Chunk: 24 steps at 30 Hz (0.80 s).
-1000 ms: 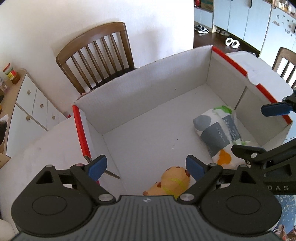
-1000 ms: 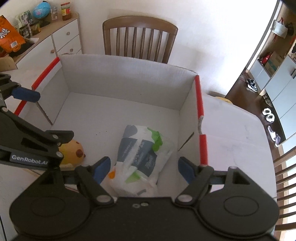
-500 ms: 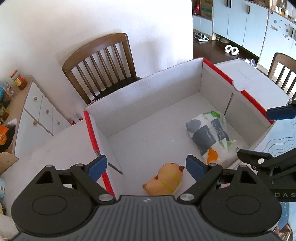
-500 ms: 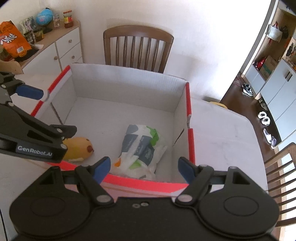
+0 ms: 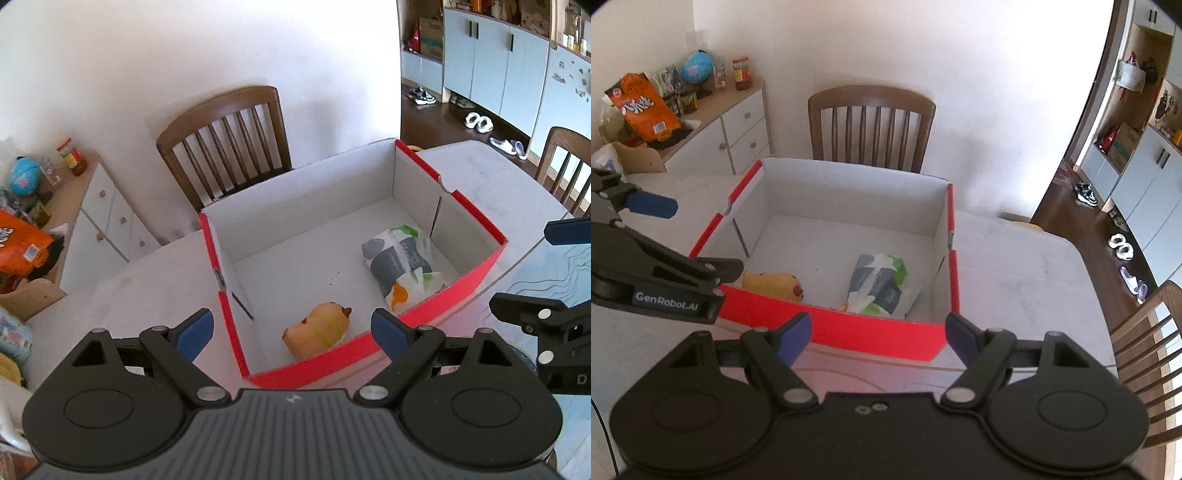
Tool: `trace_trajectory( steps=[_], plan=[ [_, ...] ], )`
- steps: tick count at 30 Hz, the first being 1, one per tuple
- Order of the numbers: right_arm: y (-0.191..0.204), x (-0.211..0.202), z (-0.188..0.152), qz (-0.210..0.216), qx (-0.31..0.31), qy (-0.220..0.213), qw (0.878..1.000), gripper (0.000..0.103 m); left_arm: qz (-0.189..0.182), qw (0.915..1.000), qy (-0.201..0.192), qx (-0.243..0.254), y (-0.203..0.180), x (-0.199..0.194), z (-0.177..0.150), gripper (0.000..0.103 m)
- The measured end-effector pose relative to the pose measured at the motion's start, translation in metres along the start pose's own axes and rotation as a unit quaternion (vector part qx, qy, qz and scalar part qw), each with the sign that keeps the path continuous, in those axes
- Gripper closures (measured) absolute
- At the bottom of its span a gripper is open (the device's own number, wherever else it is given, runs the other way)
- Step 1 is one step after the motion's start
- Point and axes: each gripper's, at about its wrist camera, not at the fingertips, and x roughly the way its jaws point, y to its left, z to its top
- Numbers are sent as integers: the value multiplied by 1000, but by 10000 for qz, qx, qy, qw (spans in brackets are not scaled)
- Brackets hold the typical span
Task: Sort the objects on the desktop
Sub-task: 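Withdraw both grippers from the box back toward the pile of packets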
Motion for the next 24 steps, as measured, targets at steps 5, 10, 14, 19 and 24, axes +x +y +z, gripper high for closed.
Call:
trace_trajectory(
  steps=[5,10,14,19,24],
  plan=[
    [0,-21,-12,102,-11,-130,9999,24,36,9999,-59,-142,-3,-22,-8,11],
    [1,-43,-23,167,-7,-277,9995,24,106,9996,-172,-197,-6,-42,-18,11],
    [2,-57,-32,173,55,-391,9991,24,99,9992,-212,-331,-6,-55,-26,11],
    [1,-72,-44,216,176,-510,9983,24,77,9991,-254,-337,-12,-68,-38,11],
    [2,-87,-56,209,192,-639,9975,24,-13,9986,-334,-406,-18,-82,-50,11]
  ],
)
